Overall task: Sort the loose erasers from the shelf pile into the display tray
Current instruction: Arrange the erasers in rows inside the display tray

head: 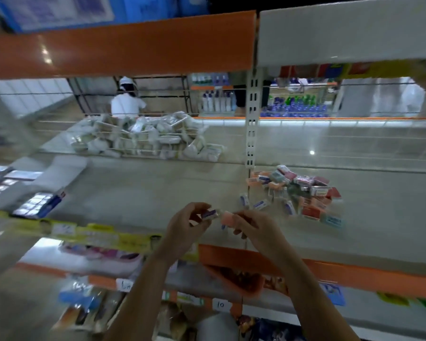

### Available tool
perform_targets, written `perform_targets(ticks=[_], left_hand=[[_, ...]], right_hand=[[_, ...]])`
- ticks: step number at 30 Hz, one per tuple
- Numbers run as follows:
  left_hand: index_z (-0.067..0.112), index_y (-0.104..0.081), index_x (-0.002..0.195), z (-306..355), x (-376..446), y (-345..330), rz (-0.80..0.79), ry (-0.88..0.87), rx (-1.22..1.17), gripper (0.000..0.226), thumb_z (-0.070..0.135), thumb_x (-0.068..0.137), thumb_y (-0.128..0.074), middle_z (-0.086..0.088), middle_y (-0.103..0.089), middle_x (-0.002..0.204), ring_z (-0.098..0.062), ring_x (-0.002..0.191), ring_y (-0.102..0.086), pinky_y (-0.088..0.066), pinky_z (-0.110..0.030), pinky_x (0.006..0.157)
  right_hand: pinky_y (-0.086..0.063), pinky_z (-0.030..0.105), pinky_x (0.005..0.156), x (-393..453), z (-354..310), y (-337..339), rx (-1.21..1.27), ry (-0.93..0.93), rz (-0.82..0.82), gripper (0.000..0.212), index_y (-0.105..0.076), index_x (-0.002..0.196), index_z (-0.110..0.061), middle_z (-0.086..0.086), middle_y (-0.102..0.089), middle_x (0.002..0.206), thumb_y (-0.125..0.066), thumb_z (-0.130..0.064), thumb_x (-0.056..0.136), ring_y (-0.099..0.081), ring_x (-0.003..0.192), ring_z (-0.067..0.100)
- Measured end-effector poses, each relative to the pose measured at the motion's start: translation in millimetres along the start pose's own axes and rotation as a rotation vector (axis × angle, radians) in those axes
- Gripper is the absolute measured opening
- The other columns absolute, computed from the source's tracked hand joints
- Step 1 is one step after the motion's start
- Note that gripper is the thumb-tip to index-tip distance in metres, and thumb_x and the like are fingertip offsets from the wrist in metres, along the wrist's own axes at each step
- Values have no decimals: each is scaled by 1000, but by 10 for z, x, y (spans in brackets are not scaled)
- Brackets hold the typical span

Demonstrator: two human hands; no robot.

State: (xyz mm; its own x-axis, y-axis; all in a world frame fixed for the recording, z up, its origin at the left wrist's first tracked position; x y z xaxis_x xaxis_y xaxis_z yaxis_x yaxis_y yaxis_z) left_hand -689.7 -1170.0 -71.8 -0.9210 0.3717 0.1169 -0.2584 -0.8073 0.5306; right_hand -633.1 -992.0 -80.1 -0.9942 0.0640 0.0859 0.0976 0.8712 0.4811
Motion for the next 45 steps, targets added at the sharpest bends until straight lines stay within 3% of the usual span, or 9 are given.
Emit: perform_targets(ticks=[12, 15, 19, 22, 27, 31, 33, 38, 45], left_hand=[[24, -51, 78, -416, -387, 857, 268, 226, -169, 29, 3, 79, -71, 2, -56, 75, -13, 70, -52, -44, -16, 59], [24, -54, 87, -579, -570, 1170, 304, 265, -225, 27, 11, 76, -75, -2, -60, 82, -18, 78, -57, -48, -29, 70], [32, -61, 105, -807, -864, 1668, 324, 209, -295, 39, 2, 80, -68, 0, -66, 87, -6, 78, -64, -48, -15, 69], [31, -63, 105, -1010, -1059, 2098, 344, 230, -268, 36, 2, 83, -64, 5, -67, 87, 2, 75, -62, -47, -12, 68], [34, -61, 96, -1403, -1244, 2783, 368, 266, -224, 28, 11, 82, -69, 1, -71, 89, -10, 82, -65, -48, -19, 72], [20, -63, 100, -1698, -1280, 3235, 348, 271, -234, 26, 25, 75, -70, -7, -72, 87, -25, 86, -67, -50, -41, 81], [20, -64, 95, -1817, -1230, 3377, 337, 280, -235, 15, 17, 81, -69, -7, -71, 85, -26, 82, -65, -48, -36, 76], [22, -65, 94, -2053, -996, 3657, 305, 268, -195, 13, 12, 85, -65, 1, -69, 86, -5, 77, -62, -43, -18, 69], [27, -63, 85, -2366, -394, 4152, 300, 251, -158, 16, 12, 85, -67, 1, -66, 80, -5, 70, -61, -46, -15, 62]], right_hand=[[-50, 25, 63, 306, -532, -890, 84, 85, -172, 17, -65, 84, -27, -7, -67, 76, -54, -19, 94, -63, 65, 3], [-50, 31, 64, 361, -733, -1232, 66, 99, -214, 16, -64, 81, -28, -8, -64, 70, -56, -20, 93, -60, 60, 5], [-52, 36, 67, 368, -1105, -1747, 101, 104, -312, 13, -62, 76, -33, -5, -66, 69, -59, -34, 89, -63, 65, 12], [-47, 19, 55, 366, -1409, -2184, 142, 123, -367, 14, -62, 75, -30, -7, -63, 64, -59, -30, 89, -60, 57, 0], [-40, 7, 50, 437, -1847, -2827, 171, 109, -370, 18, -61, 76, -26, -13, -60, 59, -57, -18, 91, -55, 47, -9], [-49, 17, 56, 506, -2075, -3264, 210, 80, -384, 30, -67, 81, -16, 0, -66, 65, -56, -44, 81, -63, 55, 6], [-49, 18, 57, 552, -2101, -3402, 190, 76, -380, 42, -68, 86, -8, 3, -66, 67, -56, -48, 78, -63, 57, 7], [-40, 7, 48, 826, -2160, -3534, 80, 67, -340, 13, -66, 92, -11, 1, -62, 69, -55, -17, 93, -54, 48, -8], [-48, 18, 62, 1554, -2348, -3765, 26, 111, -185, 16, -61, 68, -37, -9, -66, 63, -58, -47, 80, -62, 59, -1]])
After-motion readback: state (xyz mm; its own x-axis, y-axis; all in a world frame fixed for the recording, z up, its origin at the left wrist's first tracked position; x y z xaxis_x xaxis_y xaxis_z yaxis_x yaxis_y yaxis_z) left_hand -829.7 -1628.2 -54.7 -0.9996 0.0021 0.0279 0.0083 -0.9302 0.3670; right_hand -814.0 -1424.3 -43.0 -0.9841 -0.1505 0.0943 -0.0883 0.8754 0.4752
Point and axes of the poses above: each hand's wrist, its own x-axis towards the middle knuckle, its own y-axis out of the back of the hand, z = x × y, the point moved 1 cm from there along x, towards the middle knuckle
